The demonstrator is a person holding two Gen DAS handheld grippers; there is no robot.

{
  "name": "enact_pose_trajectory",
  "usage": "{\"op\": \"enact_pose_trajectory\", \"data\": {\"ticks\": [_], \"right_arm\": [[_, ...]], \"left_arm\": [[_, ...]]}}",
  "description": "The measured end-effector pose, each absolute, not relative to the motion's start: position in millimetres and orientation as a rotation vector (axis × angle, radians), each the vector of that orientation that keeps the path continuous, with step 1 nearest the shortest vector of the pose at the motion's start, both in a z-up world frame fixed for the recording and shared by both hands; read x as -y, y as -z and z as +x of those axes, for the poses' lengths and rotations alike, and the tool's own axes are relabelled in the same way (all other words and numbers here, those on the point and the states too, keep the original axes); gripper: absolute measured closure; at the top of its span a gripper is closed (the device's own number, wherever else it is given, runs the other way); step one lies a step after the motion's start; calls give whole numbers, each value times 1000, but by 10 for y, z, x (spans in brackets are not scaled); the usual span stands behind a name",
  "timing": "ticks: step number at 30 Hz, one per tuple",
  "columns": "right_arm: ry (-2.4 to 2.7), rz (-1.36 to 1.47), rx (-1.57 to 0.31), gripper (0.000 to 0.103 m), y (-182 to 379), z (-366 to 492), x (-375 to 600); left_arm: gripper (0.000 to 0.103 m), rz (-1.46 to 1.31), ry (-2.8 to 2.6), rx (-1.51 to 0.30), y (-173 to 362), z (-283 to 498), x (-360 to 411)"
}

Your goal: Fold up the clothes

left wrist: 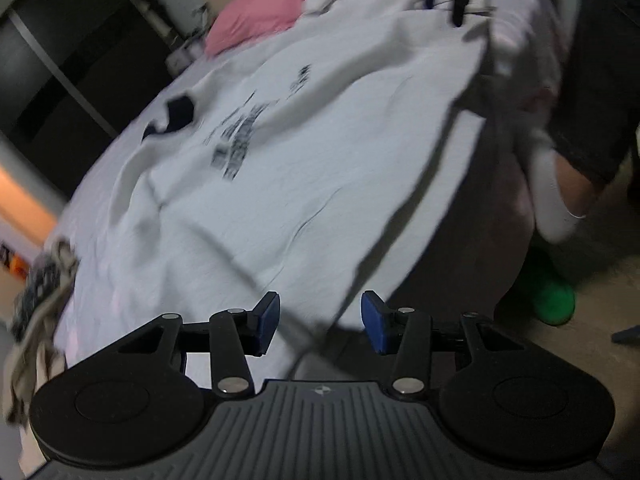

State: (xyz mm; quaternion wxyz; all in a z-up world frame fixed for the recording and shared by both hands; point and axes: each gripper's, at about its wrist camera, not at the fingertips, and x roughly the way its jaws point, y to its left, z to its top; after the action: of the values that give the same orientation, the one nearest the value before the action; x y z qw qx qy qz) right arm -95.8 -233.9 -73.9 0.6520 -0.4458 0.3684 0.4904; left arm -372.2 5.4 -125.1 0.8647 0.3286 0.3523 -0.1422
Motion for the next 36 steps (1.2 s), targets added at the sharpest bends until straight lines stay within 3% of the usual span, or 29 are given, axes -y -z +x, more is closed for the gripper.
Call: {"op": "enact_pose_trajectory", "data": {"ticks": [5,12,28,29,32,33,36], "right_arm": [[-1263,-1180,-661,48,877,-1473,2345],[-1258,-1381,-533,48,1177,-1741,2267],[-1136,-1539,-558,44,1440,-1672,2313],[-1118,-1556,-552,46,1461,-1653,2322],[-1073,-1511,-589,70,1395,-1550,2283],[-1064,-1467,-608,90,1327,-1509,2265],[-1006,-1282,-599,94,967,-1341,2218]], "left_arm": [[58,701,346,-700,1280,-3640,167],[58,681,236,-818,1514,-3431,-75],[56,731,103,-909,1540,-3430,-400],[56,721,108,-914,1529,-3433,-393],[58,712,119,-909,1495,-3453,-354],[58,714,123,-899,1481,-3467,-333],[58,712,130,-880,1453,-3484,-294]]}}
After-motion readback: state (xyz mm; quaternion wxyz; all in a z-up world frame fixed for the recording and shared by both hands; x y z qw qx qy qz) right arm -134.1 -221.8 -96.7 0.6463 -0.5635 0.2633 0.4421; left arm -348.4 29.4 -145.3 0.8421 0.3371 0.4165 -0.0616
